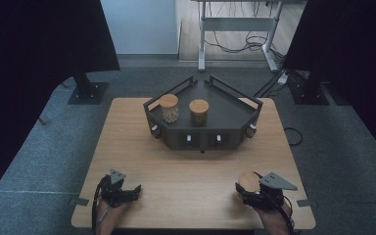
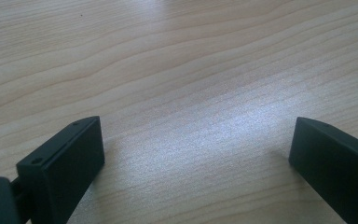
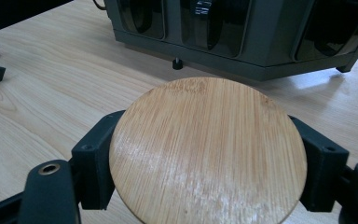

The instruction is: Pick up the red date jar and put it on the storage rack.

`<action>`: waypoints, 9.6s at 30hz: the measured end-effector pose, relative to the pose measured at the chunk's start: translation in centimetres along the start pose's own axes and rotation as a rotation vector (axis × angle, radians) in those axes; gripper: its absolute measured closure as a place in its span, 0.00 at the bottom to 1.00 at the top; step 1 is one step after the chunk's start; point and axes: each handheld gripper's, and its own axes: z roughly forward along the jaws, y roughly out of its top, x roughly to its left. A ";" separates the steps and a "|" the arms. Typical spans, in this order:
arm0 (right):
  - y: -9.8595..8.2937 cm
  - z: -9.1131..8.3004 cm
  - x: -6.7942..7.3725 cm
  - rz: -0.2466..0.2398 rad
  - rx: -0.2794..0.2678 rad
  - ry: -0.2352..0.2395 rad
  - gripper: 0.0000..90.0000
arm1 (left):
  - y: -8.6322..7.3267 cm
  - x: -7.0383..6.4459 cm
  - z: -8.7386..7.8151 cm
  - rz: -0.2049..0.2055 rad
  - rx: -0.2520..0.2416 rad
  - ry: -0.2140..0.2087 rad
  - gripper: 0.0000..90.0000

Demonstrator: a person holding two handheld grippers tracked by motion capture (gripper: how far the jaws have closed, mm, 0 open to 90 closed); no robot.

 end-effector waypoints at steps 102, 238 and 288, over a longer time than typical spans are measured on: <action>7.3 3.3 -1.9 0.005 -0.054 -0.018 0.25 | 0.0 0.0 0.0 0.003 -0.001 -0.004 0.03; 19.0 8.9 -4.3 -0.024 -0.053 -0.091 0.25 | 0.0 0.0 0.0 0.006 -0.001 -0.008 0.03; 21.1 12.9 -5.8 -0.044 -0.048 -0.140 0.25 | 0.0 0.1 0.0 0.011 0.000 -0.013 0.03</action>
